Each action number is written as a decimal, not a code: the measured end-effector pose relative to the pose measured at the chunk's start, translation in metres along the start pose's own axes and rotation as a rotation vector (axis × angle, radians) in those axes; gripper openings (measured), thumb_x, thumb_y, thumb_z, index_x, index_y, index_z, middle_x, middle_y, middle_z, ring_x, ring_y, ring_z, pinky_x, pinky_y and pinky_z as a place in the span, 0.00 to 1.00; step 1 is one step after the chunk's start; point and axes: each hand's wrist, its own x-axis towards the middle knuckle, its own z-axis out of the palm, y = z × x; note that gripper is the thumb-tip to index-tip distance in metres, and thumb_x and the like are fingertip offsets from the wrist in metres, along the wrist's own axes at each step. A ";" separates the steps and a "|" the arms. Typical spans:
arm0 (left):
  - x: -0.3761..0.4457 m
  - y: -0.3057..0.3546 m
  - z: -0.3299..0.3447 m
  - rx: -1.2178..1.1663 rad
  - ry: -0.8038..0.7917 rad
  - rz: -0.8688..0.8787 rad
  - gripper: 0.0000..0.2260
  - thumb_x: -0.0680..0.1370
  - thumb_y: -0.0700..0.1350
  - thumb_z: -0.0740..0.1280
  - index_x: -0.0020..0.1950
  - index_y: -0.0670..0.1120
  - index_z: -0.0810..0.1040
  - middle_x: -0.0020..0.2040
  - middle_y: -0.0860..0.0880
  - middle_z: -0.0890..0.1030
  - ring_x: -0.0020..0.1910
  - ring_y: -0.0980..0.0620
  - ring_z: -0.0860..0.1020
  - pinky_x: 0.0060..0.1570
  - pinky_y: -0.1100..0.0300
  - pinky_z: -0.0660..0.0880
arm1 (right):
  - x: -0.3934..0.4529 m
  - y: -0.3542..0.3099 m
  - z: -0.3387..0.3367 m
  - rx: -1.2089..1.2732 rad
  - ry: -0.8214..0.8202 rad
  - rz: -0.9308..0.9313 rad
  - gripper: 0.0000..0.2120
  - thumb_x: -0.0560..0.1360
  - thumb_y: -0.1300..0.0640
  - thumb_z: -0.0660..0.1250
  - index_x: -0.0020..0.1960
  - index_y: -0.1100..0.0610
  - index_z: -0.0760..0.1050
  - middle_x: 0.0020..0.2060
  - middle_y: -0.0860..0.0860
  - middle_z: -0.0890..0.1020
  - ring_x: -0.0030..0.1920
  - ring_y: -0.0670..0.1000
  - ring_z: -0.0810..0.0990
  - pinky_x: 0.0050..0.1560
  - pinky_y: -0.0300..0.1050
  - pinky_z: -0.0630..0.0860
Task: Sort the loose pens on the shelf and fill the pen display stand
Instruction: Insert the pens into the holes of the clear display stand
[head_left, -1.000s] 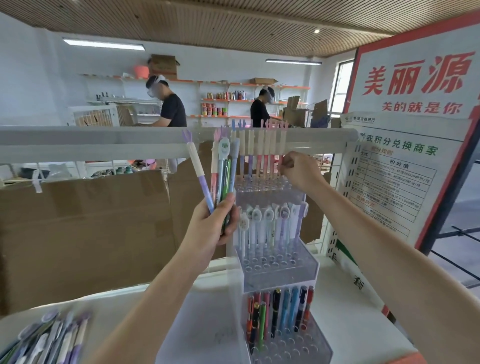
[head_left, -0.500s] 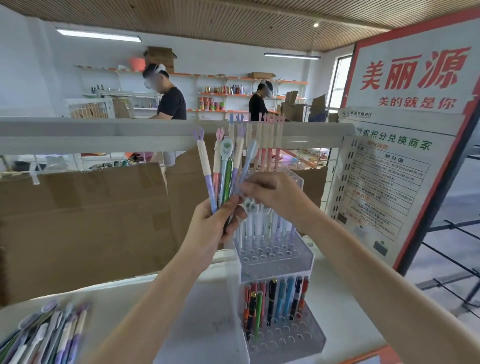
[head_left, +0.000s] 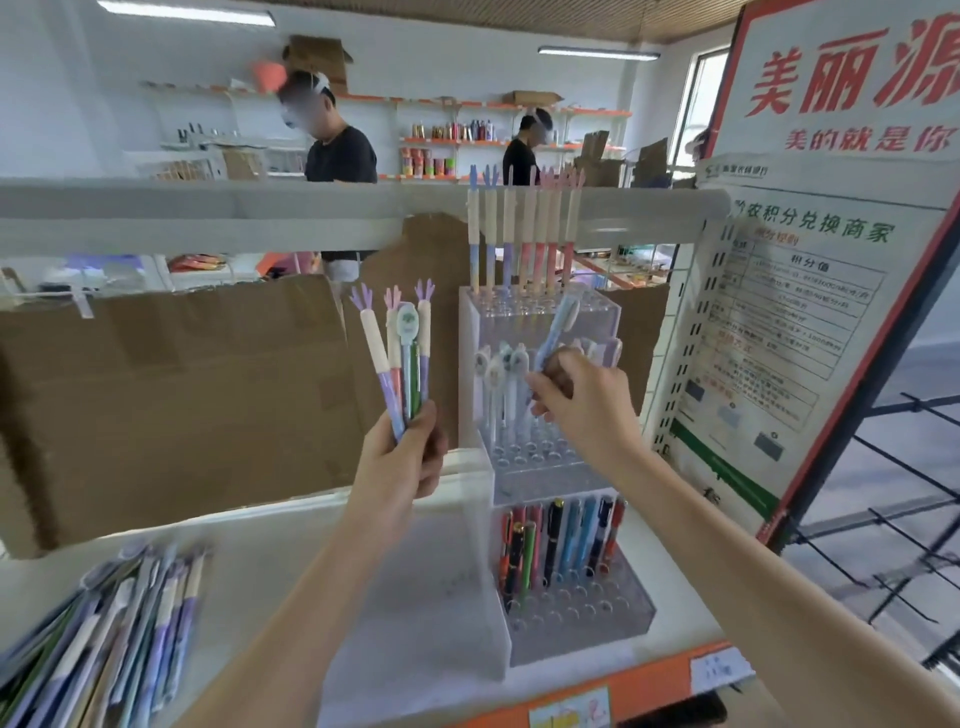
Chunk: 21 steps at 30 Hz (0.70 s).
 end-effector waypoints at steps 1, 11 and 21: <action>-0.002 -0.001 0.001 0.011 -0.016 0.015 0.08 0.81 0.44 0.60 0.43 0.43 0.67 0.30 0.48 0.69 0.22 0.56 0.58 0.20 0.66 0.56 | 0.000 0.002 0.003 -0.016 -0.006 0.011 0.08 0.78 0.56 0.64 0.42 0.59 0.72 0.36 0.53 0.82 0.33 0.40 0.80 0.41 0.47 0.80; -0.014 0.000 0.007 -0.042 -0.079 0.000 0.11 0.80 0.48 0.60 0.39 0.47 0.67 0.30 0.49 0.73 0.21 0.57 0.59 0.21 0.66 0.55 | 0.000 0.005 0.016 -0.093 -0.053 0.027 0.11 0.78 0.54 0.64 0.41 0.60 0.72 0.33 0.57 0.81 0.35 0.56 0.80 0.40 0.51 0.77; -0.025 0.002 0.006 -0.038 -0.098 0.024 0.16 0.77 0.49 0.63 0.29 0.53 0.78 0.36 0.41 0.68 0.22 0.56 0.60 0.19 0.67 0.57 | -0.009 0.011 0.034 -0.289 -0.187 0.085 0.10 0.77 0.53 0.65 0.39 0.56 0.73 0.39 0.53 0.78 0.39 0.55 0.77 0.41 0.45 0.72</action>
